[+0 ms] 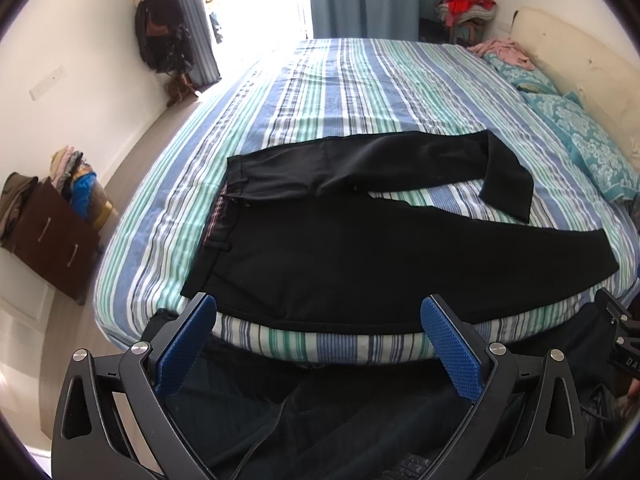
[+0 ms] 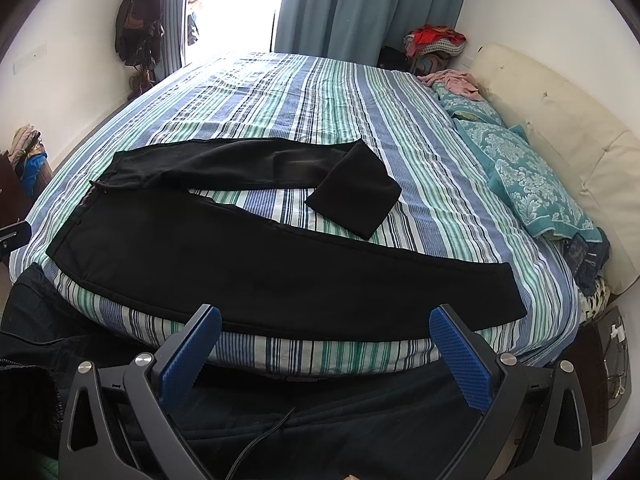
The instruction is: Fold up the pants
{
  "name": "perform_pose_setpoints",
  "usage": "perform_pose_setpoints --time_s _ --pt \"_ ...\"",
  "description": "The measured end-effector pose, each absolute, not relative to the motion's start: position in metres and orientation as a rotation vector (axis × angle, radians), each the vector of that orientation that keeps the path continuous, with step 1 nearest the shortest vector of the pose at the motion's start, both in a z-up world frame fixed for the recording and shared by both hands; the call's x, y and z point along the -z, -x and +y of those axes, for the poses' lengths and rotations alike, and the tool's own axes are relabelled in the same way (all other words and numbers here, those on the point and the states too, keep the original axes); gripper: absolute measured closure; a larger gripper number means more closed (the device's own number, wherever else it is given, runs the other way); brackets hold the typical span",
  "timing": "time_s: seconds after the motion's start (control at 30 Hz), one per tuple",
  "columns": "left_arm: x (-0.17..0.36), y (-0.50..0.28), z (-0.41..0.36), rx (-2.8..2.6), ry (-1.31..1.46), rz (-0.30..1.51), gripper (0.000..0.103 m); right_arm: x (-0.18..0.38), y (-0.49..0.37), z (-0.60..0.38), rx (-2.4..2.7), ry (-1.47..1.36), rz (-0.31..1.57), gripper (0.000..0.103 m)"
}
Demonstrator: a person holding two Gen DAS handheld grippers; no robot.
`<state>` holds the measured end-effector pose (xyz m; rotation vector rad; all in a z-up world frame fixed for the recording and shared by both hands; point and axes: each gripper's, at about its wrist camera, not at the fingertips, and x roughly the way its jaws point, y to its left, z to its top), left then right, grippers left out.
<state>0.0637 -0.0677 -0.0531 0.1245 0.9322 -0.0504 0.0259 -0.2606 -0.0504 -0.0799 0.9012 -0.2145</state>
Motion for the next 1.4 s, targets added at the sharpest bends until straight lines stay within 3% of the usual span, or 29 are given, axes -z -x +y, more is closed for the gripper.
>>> perform_pose_setpoints --time_s 0.47,0.77,1.1,1.2,1.4 --pt "0.045 -0.054 -0.064 0.074 -0.094 0.912 0.001 0.04 -0.01 -0.262 0.247 0.09 0.841 0.0" --pt "0.027 -0.042 -0.072 0.093 -0.142 0.83 0.001 0.012 0.013 -0.267 0.245 0.049 0.686 0.0" --pt "0.002 -0.053 -0.091 0.163 -0.159 0.703 0.001 -0.049 0.062 -0.279 0.055 -0.094 0.225 0.0" --pt "0.009 -0.055 -0.095 0.188 -0.153 0.71 0.001 -0.038 0.022 -0.28 0.051 -0.082 0.388 0.0" --pt "0.032 -0.056 -0.096 0.176 -0.172 0.751 0.001 0.042 -0.061 -0.283 0.037 0.143 0.703 0.0"
